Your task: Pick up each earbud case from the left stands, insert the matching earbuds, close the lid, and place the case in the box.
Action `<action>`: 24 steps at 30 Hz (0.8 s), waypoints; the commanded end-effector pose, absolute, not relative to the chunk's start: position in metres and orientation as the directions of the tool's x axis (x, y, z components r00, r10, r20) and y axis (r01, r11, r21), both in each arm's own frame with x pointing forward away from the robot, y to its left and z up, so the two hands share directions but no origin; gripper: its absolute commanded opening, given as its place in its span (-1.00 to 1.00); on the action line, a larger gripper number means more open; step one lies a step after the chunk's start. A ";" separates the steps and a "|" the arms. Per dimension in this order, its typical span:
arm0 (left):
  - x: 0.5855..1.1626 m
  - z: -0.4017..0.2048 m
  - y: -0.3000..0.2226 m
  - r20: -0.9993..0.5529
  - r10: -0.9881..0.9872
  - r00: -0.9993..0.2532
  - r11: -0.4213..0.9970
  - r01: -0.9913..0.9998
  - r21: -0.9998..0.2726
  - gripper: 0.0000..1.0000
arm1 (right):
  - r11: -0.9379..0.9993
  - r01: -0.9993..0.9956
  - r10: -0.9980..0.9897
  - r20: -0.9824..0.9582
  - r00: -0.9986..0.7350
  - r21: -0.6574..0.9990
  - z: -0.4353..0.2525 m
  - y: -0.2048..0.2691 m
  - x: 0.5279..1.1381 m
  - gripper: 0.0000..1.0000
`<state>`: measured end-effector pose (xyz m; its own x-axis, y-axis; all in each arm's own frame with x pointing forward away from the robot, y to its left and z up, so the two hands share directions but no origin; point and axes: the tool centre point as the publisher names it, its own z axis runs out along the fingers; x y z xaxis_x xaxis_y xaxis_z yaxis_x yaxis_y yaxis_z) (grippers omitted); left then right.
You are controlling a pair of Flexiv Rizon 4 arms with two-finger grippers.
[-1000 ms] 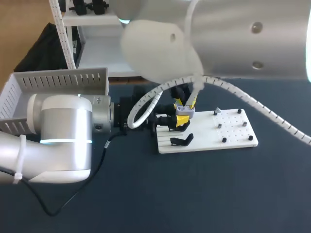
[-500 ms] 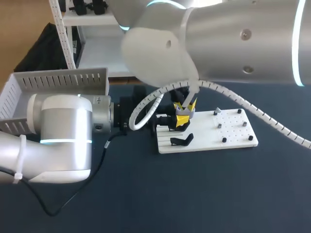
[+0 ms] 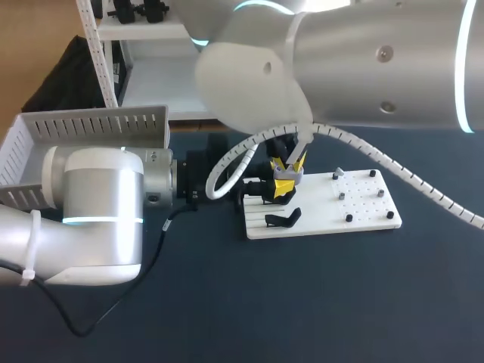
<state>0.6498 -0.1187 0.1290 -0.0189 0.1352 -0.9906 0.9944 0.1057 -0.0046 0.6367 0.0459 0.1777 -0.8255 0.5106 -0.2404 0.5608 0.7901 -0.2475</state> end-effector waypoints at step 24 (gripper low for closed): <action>0.649 0.128 -0.119 -0.991 0.131 -0.017 0.112 0.994 -0.002 -1.00 | 0.789 0.566 0.523 -0.219 -0.823 -0.242 0.171 0.044 0.636 -1.00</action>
<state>0.6496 -0.1189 0.1290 -0.0189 0.1351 -0.9906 0.9944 0.1054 -0.0046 0.6367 0.0447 0.1724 -0.8243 0.5220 -0.2192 0.5644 0.7886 -0.2440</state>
